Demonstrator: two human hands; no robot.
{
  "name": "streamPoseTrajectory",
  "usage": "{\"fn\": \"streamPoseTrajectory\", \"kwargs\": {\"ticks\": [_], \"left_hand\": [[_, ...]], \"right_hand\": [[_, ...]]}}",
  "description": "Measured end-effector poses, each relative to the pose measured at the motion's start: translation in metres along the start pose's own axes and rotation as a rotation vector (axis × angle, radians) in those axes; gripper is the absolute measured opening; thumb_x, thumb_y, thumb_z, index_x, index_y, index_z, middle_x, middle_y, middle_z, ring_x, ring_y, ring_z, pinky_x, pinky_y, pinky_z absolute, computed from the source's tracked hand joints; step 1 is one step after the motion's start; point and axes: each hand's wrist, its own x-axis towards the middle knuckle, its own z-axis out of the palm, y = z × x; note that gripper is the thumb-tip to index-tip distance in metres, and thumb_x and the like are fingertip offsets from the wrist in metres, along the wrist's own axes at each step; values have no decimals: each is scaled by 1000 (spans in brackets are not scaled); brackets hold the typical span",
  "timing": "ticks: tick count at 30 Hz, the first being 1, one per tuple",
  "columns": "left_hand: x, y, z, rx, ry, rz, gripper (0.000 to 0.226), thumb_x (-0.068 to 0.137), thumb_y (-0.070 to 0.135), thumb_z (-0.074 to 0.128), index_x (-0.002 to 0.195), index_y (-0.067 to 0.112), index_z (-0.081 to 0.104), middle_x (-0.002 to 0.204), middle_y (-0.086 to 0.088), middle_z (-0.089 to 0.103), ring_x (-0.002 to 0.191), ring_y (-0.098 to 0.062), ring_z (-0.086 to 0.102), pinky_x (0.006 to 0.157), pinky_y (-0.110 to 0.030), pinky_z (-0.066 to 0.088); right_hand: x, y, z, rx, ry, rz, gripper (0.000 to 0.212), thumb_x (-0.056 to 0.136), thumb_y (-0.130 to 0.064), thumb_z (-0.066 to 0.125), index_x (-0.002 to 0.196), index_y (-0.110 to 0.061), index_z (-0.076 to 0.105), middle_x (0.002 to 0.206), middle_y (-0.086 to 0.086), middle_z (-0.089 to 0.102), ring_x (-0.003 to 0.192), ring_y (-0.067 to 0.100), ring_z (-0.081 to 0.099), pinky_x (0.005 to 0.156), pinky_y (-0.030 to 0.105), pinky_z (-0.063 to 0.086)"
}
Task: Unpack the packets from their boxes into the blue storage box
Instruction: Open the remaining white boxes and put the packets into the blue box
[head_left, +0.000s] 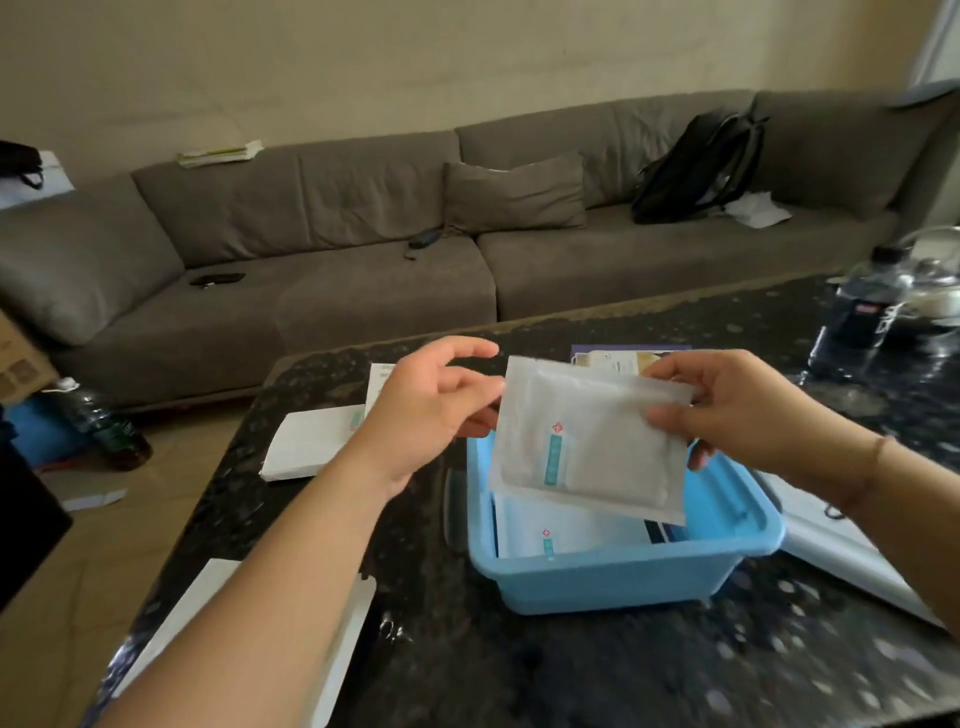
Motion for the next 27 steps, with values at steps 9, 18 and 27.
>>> {"fn": "streamPoseTrajectory", "kwargs": {"ticks": [9,18,27], "left_hand": [[23,-33,31,935,-146,48,8,91,30,67,98,33,69,92,13,67,94,-10,58,92,-36,45],[14,-32,52,1443,-122,177,19,88,7,60,89,26,61,79,5,49,95,-22,42,80,-39,20],[12,-31,69,1581,-311,137,28,83,3,58,70,21,40,74,2,44,107,-26,39,93,-46,24]], "right_hand": [[25,28,32,-323,-320,144,14,90,-18,66,91,-31,63,87,0,65,67,17,67,50,25,56],[32,36,57,-583,-376,141,43,81,-36,76,120,-30,60,115,-5,60,94,15,63,80,27,56],[28,38,63,-732,-480,90,63,80,-47,72,137,-37,49,137,-9,53,124,15,51,107,33,41]]}}
